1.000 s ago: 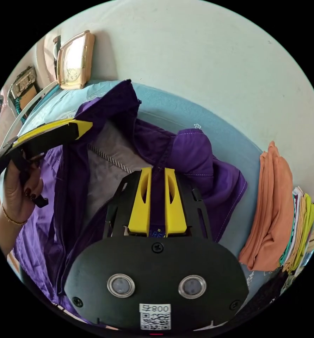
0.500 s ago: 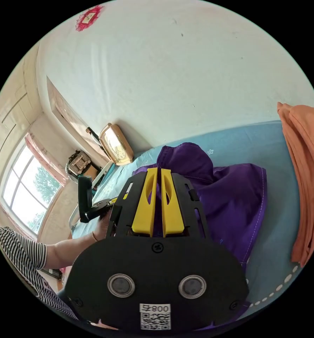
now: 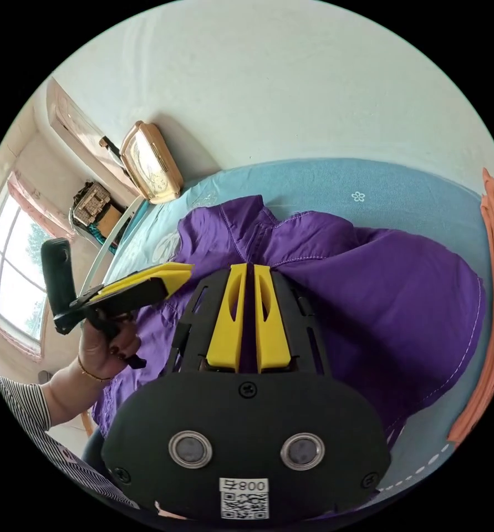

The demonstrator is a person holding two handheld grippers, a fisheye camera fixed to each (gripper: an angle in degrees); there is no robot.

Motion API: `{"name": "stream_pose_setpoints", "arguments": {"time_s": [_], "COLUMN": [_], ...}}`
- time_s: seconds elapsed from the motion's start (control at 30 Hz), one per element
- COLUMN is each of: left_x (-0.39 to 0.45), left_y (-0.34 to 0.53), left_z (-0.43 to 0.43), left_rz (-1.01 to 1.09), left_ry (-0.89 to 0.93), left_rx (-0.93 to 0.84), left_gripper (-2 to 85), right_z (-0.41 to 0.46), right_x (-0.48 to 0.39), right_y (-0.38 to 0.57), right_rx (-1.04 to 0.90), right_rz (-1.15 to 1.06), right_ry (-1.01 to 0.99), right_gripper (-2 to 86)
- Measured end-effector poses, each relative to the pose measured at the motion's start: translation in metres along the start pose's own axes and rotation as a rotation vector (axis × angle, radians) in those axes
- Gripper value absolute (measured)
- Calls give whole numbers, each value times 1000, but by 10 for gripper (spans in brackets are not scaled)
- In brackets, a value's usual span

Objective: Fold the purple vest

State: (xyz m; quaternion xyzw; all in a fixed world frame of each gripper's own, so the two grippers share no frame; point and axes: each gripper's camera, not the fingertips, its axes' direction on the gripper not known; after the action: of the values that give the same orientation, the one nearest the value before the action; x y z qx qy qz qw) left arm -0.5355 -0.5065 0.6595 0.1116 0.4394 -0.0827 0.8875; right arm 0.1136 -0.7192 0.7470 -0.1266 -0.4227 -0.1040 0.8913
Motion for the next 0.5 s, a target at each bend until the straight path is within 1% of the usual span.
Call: {"name": "stream_pose_setpoints", "arguments": {"time_s": [0.03,0.1,0.17,0.27,0.37,0.43,0.5], "left_x": [6,16,23,25,28,31,35], "left_y": [0,1,4,10,12,14,17], "left_z": [7,24,48,53,50,48,44], "left_rz": [36,74,106,112,120,126,124], "left_ry": [19,-13,-75,-102,-110,-119,-137], "left_rx": [-41,-137,-279,-285,-282,-278,-267], "left_gripper": [28,16,8,4,2,1,2], "right_z": [1,1,-1,-12,-35,-45,-36], "right_x": [1,4,8,12,8,5,6], "right_y": [0,-1,-2,-2,2,4,2], "right_rx": [-2,-17,-29,-18,56,91,48], "right_rz": [0,10,17,19,-23,-44,-43], "right_ry": [-3,-19,-45,-86,-92,-61,11], "right_gripper": [23,24,26,25,16,8,5]}}
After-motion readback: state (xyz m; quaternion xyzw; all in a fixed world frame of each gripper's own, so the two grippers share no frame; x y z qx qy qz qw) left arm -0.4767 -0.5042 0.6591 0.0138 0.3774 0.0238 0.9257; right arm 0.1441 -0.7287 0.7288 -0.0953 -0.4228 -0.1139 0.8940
